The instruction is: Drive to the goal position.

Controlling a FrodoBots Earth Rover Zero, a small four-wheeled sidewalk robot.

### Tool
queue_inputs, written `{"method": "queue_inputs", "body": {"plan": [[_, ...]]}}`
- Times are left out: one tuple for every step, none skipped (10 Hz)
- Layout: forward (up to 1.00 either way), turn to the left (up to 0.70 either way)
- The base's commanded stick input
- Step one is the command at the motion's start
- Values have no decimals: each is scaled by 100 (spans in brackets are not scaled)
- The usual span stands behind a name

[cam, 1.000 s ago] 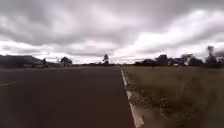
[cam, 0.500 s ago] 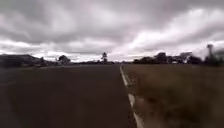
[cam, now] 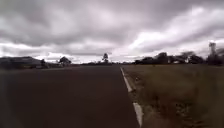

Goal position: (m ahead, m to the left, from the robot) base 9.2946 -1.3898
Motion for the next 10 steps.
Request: {"method": "queue_inputs", "body": {"plan": [[85, 0], [85, -16], [85, -24], [85, -8], [85, 0], [85, -1], [85, -21], [85, -3], [85, -16], [85, -25]]}}
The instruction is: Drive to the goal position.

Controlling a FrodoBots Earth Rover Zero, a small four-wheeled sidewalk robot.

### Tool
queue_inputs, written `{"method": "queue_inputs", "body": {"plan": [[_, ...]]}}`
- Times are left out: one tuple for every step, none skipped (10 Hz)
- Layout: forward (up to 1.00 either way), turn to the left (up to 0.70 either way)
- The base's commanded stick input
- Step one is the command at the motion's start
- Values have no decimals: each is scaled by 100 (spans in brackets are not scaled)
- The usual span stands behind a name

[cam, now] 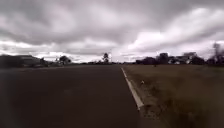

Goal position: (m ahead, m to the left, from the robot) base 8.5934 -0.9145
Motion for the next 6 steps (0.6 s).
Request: {"method": "queue_inputs", "body": {"plan": [[85, -29], [85, -25], [85, -28], [85, -28], [85, -26], [85, -25]]}}
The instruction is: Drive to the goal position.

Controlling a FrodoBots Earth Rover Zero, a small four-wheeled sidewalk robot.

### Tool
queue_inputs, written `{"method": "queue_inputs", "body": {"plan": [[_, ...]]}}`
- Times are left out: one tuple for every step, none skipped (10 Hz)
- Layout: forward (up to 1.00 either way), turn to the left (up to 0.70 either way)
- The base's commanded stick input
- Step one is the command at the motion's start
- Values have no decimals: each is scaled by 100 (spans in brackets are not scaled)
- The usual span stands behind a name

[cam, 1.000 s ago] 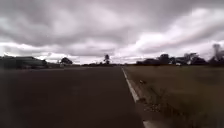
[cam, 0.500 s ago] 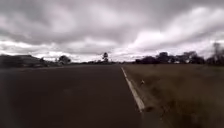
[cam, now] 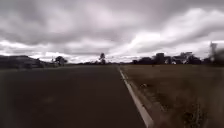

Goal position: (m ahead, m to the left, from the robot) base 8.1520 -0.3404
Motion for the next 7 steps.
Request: {"method": "queue_inputs", "body": {"plan": [[85, -8], [85, 0], [85, 0], [85, -29], [85, -16], [85, -2], [85, 0]]}}
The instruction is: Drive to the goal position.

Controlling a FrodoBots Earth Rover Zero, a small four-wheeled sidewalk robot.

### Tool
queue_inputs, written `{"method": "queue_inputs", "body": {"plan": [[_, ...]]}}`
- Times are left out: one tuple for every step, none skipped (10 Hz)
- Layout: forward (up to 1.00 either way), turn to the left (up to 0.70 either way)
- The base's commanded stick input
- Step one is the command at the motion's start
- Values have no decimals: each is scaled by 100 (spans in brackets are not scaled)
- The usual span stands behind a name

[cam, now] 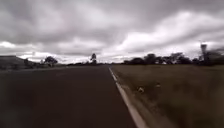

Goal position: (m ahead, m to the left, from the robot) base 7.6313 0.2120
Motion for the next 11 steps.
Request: {"method": "queue_inputs", "body": {"plan": [[85, 0], [85, 0], [85, 0], [85, 0], [85, 0], [85, 0], [85, 0], [85, 0], [85, 0], [85, 0], [85, 0]]}}
